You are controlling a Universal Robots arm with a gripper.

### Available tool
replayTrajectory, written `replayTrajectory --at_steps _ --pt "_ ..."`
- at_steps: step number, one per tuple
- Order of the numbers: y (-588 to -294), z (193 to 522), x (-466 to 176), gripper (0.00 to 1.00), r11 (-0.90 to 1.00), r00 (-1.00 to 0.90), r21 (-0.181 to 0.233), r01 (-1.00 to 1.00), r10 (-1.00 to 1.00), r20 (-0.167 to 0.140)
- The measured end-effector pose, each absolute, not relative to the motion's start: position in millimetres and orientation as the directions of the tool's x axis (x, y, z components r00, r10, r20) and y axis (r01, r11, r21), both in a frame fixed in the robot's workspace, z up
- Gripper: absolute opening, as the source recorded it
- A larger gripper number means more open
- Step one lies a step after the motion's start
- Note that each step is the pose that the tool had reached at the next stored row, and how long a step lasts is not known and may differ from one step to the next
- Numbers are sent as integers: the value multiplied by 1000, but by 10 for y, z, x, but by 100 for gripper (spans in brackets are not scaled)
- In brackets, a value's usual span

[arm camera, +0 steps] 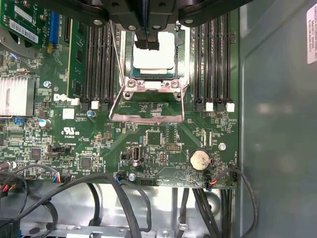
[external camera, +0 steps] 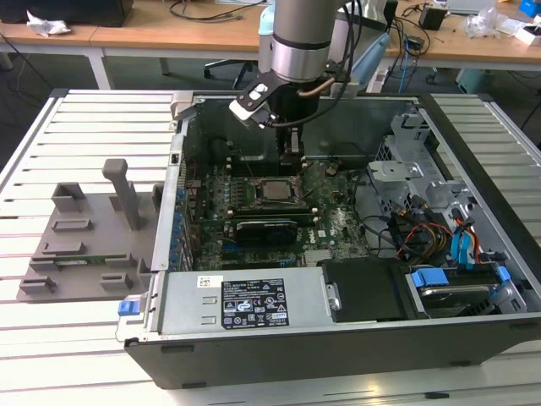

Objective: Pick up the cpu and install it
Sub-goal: 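Place the cpu into insertion slot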

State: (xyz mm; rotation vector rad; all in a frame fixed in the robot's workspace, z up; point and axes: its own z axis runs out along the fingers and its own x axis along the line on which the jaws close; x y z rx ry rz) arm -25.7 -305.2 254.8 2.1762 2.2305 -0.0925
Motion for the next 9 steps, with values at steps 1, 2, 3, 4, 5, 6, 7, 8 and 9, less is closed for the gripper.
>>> replayTrajectory --at_steps 1,2,3,4,5,6,7,8,9 --pt "-3052 2566 -257 11 24 -25 -26 999 998 -59" --pt "-3052 2594 -257 11 24 -25 -26 999 998 -59" --pt "-3052 2607 -257 11 24 -25 -26 999 998 -59" --pt "-3052 2615 -257 11 24 -25 -26 999 998 -59" --pt "-3052 2632 -257 11 24 -25 -26 999 998 -59" --pt "-3052 2647 -257 11 24 -25 -26 999 998 -59" --pt "-3052 2657 -257 11 24 -25 -26 999 998 -59" --pt "-3052 2671 -257 11 24 -25 -26 999 998 -59" --pt "-3052 2691 -257 11 24 -25 -26 999 998 -59"
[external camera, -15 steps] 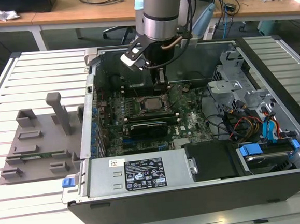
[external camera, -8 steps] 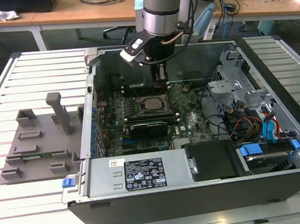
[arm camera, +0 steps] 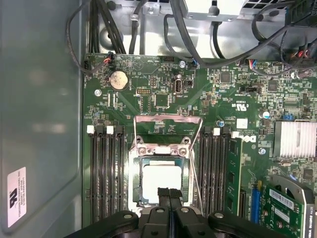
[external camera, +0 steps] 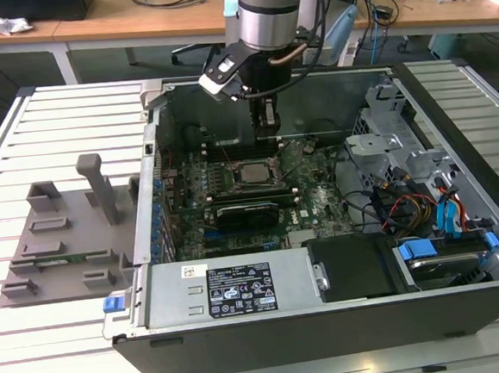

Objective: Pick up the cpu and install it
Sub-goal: 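Place the cpu into insertion slot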

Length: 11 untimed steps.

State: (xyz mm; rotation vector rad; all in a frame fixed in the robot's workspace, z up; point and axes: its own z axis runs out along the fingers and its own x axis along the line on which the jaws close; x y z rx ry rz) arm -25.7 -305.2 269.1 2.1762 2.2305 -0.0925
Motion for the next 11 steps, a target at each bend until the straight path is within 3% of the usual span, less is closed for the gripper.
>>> replayTrajectory --at_steps 11 --pt "-3052 2820 -257 11 24 -25 -26 999 998 -59"
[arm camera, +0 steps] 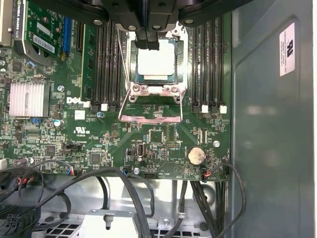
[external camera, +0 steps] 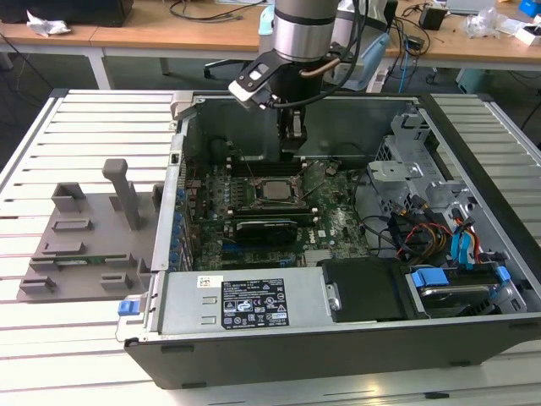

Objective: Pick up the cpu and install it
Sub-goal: 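Place the cpu into insertion slot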

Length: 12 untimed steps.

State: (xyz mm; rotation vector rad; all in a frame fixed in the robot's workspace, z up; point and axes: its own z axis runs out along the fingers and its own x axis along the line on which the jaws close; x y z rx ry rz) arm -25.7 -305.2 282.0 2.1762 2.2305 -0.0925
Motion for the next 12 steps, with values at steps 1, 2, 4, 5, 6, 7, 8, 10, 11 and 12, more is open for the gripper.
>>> replayTrajectory --at_steps 1,2,4,5,6,7,8,10,11,12 --pt "-3052 2828 -257 11 24 -25 -26 999 998 -59" --pt "-3052 2835 -257 11 24 -25 -26 999 998 -59" --pt "-3052 2852 -257 11 24 -25 -26 999 998 -59" --pt "-3052 2861 -257 11 24 -25 -26 999 998 -59" --pt "-3052 2866 -257 11 24 -25 -26 999 998 -59" --pt "-3052 2873 -257 11 24 -25 -26 999 998 -59" --pt "-3052 2881 -257 11 24 -25 -26 999 998 -59" --pt "-3052 2911 -257 11 24 -25 -26 999 998 -59" --pt "-3052 2921 -257 11 24 -25 -26 999 998 -59" --pt "-3052 2939 -257 11 24 -25 -26 999 998 -59"
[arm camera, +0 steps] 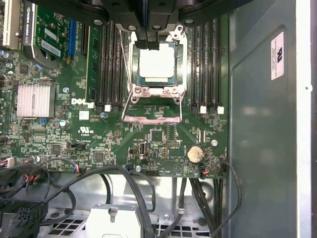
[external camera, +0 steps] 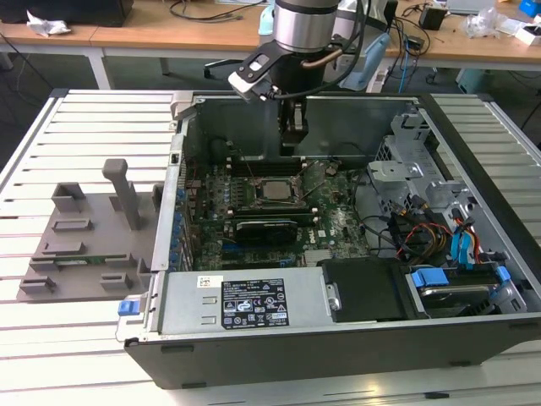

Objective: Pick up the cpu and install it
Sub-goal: 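Place the cpu into insertion slot, then close the cpu cover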

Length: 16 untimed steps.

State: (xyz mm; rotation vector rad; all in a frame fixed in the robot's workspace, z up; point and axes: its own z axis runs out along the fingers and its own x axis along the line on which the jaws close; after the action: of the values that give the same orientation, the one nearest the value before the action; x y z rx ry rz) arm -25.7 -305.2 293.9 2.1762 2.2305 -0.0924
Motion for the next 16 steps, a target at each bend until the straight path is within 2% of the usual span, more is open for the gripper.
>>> replayTrajectory --at_steps 7,16 --pt "-3052 3078 -257 11 24 -25 -26 999 998 -59" --pt "-3052 3099 -173 11 24 -25 -26 999 998 -59"
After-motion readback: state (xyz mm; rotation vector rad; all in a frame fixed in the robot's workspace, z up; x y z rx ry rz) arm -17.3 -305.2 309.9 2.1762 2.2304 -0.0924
